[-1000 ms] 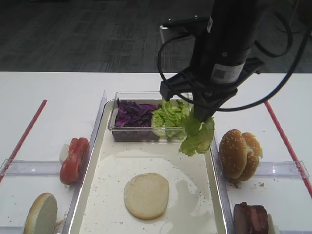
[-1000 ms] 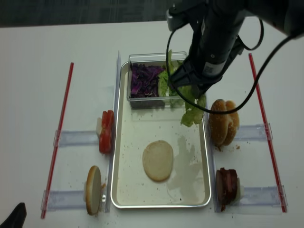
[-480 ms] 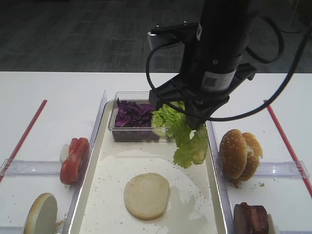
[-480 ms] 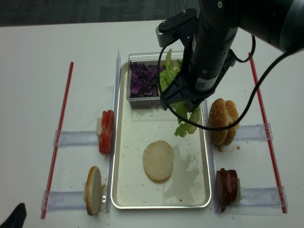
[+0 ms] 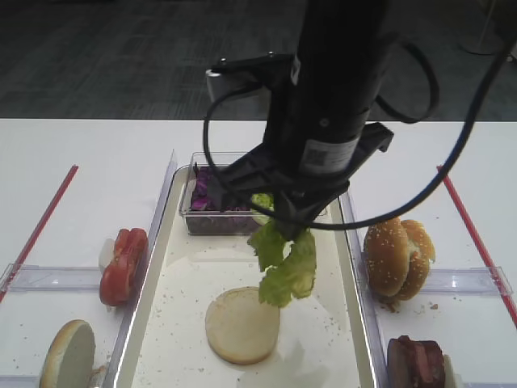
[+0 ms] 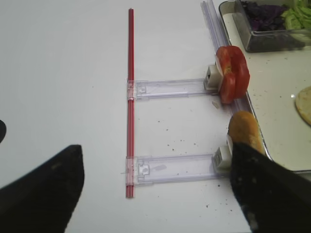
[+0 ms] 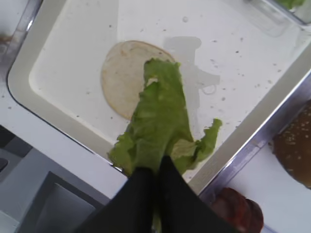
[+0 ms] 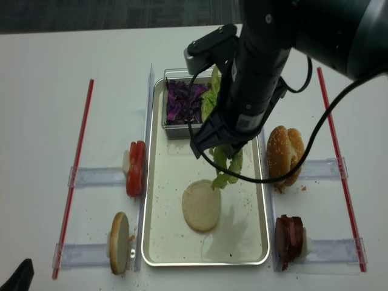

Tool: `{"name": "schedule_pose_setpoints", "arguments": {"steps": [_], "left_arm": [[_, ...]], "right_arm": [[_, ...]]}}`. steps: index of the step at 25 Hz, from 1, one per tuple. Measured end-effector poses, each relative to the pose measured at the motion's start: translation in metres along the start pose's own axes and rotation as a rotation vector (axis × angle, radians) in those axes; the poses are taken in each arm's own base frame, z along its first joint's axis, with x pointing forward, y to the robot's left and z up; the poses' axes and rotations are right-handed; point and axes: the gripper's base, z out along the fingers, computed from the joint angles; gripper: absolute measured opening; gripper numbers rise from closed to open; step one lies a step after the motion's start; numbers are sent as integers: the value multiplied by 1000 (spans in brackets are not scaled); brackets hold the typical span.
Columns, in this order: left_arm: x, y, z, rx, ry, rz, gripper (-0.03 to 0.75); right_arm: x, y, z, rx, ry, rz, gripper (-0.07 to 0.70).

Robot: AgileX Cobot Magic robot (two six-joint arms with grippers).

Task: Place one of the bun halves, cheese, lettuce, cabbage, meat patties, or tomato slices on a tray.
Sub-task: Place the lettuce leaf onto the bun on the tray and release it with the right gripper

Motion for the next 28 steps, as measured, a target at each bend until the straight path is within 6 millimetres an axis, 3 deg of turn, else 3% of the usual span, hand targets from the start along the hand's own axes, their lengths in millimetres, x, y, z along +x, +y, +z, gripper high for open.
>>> {"name": "schedule_pose_setpoints", "arguments": {"steps": [10,20,28], "left_arm": [[0,0,0,0,0,0,565],[0,0,0,0,0,0,565],[0,0,0,0,0,0,565]], "right_arm": [[4,42,25,-47,70,-90,52],[-6,41,48,-32,93,-89,52],[-24,40,55,-12,85,-95,52]]}}
